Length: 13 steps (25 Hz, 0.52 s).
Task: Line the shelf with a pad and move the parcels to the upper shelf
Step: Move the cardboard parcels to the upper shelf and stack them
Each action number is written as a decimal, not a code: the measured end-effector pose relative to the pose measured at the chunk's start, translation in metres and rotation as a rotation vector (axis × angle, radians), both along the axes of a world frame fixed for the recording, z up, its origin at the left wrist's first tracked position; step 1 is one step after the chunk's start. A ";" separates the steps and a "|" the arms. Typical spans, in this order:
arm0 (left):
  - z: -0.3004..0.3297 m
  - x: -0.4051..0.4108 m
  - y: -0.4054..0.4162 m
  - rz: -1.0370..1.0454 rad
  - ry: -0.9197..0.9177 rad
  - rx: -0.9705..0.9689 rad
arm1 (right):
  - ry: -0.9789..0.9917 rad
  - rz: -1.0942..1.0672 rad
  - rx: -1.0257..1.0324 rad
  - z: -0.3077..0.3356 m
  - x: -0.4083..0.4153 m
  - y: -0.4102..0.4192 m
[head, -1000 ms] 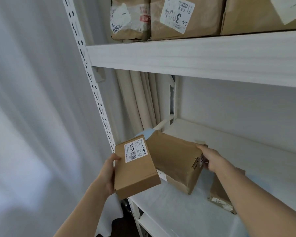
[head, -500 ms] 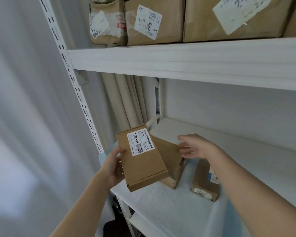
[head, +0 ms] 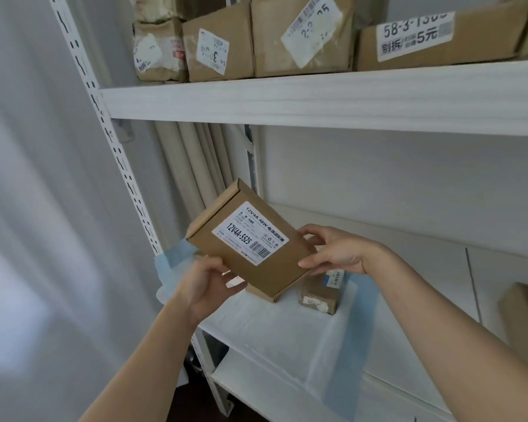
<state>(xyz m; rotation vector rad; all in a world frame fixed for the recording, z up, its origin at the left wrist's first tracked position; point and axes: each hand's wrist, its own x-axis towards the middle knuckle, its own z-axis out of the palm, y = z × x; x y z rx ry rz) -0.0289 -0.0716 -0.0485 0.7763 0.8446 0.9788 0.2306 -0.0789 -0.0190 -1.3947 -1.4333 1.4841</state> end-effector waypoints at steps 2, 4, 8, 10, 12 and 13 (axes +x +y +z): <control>0.006 0.002 -0.020 -0.013 -0.012 0.004 | -0.045 -0.087 0.126 0.009 0.005 -0.024; 0.010 0.002 -0.042 -0.024 -0.040 0.006 | -0.043 -0.151 0.215 0.018 0.005 -0.051; 0.019 -0.008 -0.093 -0.106 0.007 0.041 | 0.049 -0.254 0.338 0.044 -0.009 -0.114; 0.030 -0.011 -0.120 -0.129 0.030 0.092 | 0.123 -0.323 0.392 0.059 -0.015 -0.148; 0.047 -0.007 -0.142 -0.139 0.040 0.135 | 0.203 -0.380 0.429 0.075 -0.017 -0.181; 0.057 -0.003 -0.153 -0.148 0.045 0.160 | 0.238 -0.404 0.447 0.083 -0.016 -0.198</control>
